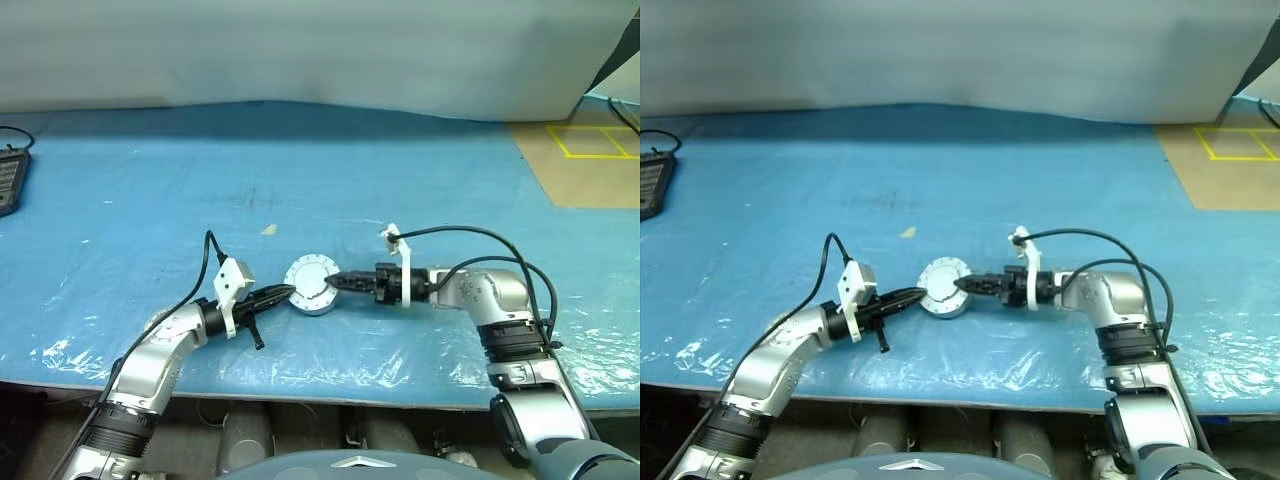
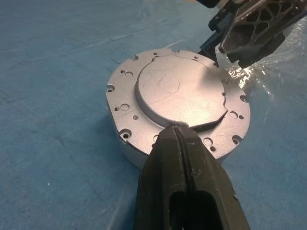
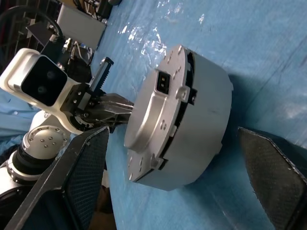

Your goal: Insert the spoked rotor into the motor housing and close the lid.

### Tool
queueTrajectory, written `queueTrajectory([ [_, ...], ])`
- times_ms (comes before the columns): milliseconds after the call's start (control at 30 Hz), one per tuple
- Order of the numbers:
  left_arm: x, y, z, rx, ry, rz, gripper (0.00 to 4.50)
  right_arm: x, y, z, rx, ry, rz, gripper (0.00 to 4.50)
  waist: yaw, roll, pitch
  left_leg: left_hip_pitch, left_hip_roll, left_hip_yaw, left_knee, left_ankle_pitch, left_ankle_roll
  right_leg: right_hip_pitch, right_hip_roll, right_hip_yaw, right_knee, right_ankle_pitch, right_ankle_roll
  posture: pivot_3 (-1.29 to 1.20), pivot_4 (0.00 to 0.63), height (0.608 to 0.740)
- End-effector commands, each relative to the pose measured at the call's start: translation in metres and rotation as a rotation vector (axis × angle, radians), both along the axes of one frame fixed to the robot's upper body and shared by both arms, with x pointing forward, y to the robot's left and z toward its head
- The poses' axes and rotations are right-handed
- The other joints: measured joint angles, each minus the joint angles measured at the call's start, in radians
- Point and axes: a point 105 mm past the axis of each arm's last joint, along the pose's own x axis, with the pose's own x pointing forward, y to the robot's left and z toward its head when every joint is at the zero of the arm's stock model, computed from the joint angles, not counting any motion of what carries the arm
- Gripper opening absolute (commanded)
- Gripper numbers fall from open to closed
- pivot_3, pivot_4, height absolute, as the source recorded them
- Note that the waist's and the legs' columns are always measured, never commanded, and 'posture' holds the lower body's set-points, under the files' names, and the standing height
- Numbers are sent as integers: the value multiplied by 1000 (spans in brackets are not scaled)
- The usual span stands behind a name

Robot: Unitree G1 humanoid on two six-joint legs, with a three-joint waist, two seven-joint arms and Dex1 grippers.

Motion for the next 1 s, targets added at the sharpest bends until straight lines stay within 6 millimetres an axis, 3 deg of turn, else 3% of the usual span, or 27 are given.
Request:
queueTrajectory([
  [33,-1,6,-14,35,39,17,0,-2,2,4,16,-11,15,4445,2,0,0,0,0,0,0,0,0,0,0,0,0,0,0,0,150,740],
  [167,-1,7,-20,37,40,19,0,-2,4,4,36,6,13,4445,9,0,0,1,0,0,0,0,0,0,0,0,0,0,0,0,150,740],
  [500,-2,12,-34,44,38,30,0,-1,6,4,41,10,15,1228,11,1,-1,3,0,0,0,0,0,3,0,0,0,0,0,0,150,740],
  [733,1,16,-37,39,21,58,0,4,5,6,54,12,-14,1123,11,1,-1,7,0,0,0,0,0,8,-1,0,0,-4,7,0,150,740],
  [1000,41,38,-3,-189,92,336,0,32,2,30,212,24,-150,1123,8,1,0,5,0,0,0,0,-1,5,-1,-1,1,-4,7,0,150,740],
])
